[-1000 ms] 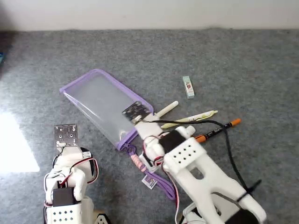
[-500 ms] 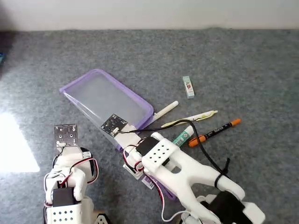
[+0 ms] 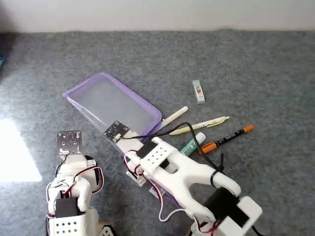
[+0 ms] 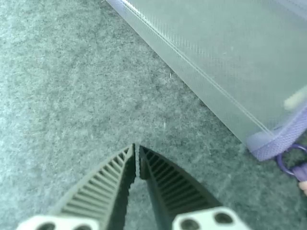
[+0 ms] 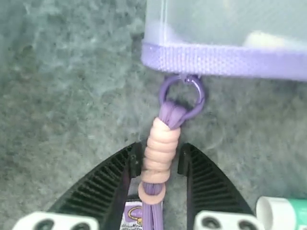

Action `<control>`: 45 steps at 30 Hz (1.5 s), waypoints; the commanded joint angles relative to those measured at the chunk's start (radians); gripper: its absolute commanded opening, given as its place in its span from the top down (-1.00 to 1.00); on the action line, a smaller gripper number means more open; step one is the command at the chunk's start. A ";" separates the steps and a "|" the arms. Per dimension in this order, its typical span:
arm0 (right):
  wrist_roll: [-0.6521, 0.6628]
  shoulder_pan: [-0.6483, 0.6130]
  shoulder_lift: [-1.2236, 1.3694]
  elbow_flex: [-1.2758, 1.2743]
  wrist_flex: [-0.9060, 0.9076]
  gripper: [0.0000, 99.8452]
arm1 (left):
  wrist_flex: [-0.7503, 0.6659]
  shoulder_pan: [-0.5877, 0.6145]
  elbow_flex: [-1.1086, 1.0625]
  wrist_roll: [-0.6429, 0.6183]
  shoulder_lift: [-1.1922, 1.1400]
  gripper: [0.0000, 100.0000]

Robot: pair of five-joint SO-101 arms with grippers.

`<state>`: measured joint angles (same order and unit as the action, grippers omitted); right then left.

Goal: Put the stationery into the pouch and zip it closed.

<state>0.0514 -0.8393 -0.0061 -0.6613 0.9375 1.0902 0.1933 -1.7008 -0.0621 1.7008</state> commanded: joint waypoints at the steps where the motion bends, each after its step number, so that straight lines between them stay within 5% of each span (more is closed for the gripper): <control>1: -0.002 0.001 0.033 0.097 0.047 0.83 | 0.003 0.008 0.010 0.009 0.012 0.97; 4: -0.002 0.001 0.061 0.137 0.093 0.99 | 0.003 0.008 0.010 0.009 0.012 0.97; 13: -0.002 0.001 0.038 0.147 0.147 0.98 | 0.003 0.008 0.010 0.009 0.012 0.97; 38: 0.002 -0.005 -0.561 0.147 0.268 0.98 | 0.003 0.008 0.010 0.009 0.012 0.97; 45: 0.084 -0.001 -0.598 0.147 0.271 0.98 | 0.003 0.008 0.010 0.009 0.012 0.97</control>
<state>0.1051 -0.8378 -0.5539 -0.5570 1.2029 1.0902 0.1933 -1.7008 -0.0621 1.7008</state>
